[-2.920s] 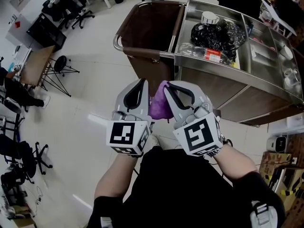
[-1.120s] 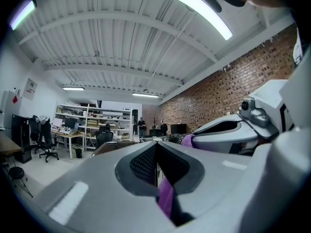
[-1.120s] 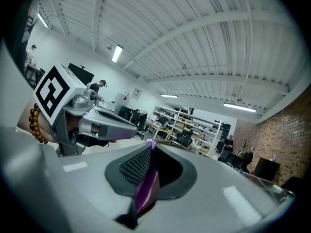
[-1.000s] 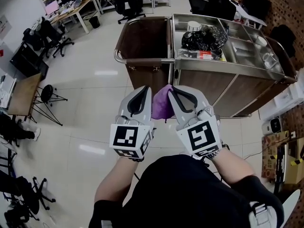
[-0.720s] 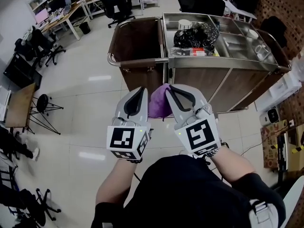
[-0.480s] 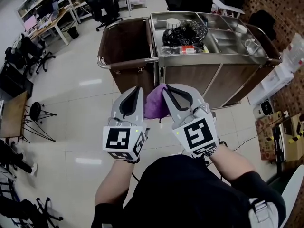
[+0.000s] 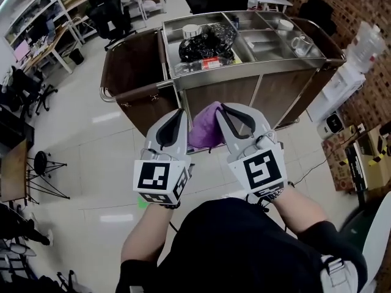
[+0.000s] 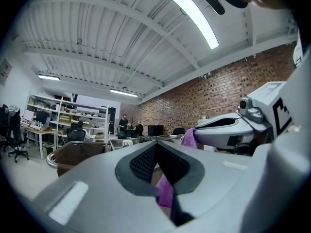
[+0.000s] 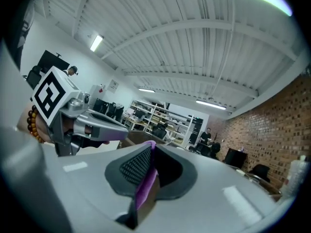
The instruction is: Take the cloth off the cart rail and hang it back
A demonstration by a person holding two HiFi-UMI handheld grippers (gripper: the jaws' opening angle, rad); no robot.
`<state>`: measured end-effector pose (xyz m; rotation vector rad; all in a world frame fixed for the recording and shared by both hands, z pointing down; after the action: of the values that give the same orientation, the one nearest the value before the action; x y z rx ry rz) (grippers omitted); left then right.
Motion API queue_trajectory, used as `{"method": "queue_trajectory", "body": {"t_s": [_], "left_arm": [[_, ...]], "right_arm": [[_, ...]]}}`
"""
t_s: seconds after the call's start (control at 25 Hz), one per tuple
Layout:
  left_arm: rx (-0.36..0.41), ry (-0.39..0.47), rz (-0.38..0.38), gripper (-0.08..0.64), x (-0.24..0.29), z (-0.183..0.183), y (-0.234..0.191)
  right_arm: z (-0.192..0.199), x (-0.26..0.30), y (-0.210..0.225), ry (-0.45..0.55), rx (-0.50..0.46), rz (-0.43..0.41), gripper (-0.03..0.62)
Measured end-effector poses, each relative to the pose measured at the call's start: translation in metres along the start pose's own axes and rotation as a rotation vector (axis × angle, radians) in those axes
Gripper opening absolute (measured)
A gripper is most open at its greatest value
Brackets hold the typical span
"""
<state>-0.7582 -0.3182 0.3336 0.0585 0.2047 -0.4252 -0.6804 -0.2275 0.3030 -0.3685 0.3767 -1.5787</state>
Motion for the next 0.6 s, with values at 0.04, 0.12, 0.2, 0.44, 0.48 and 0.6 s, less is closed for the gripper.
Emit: {"method": "queue_trajectory", "body": {"t_s": [0.04,0.12,0.2,0.44,0.48,0.6], "left_arm": [[0.003,-0.001,0.013,-0.002,0.005,0.0,0.008],[0.01,-0.002,0.038,-0.002,0.016,0.0,0.026],[0.018,-0.003,0.06,-0.002,0.028,0.002,0.049],[0.032,-0.018,0.12,-0.002,0.075,0.013,0.121],[0.036,-0.022,0.13,-0.002,0.083,0.015,0.133],[0.047,-0.03,0.16,-0.002,0.105,0.018,0.168]], "right_arm": [[0.002,-0.007,0.007,-0.001,0.003,0.013,0.021],[0.008,-0.021,0.021,-0.001,0.009,0.038,0.021],[0.016,-0.039,0.036,0.0,0.015,0.059,0.021],[0.05,-0.089,0.094,-0.008,0.034,0.108,0.021],[0.056,-0.097,0.104,-0.008,0.039,0.117,0.021],[0.07,-0.122,0.132,-0.009,0.052,0.144,0.021]]}}
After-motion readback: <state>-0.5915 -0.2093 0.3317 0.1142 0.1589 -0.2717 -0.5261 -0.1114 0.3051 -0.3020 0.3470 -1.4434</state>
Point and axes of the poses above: the fingertips, and each gripper's own axes: x forward along the fingers, y to its right, z out of its underside, the point moved 5 cm from there along -x, backward along the fingers, and after that the axes turned 8 degrees about -z, right-handed, at the moved point
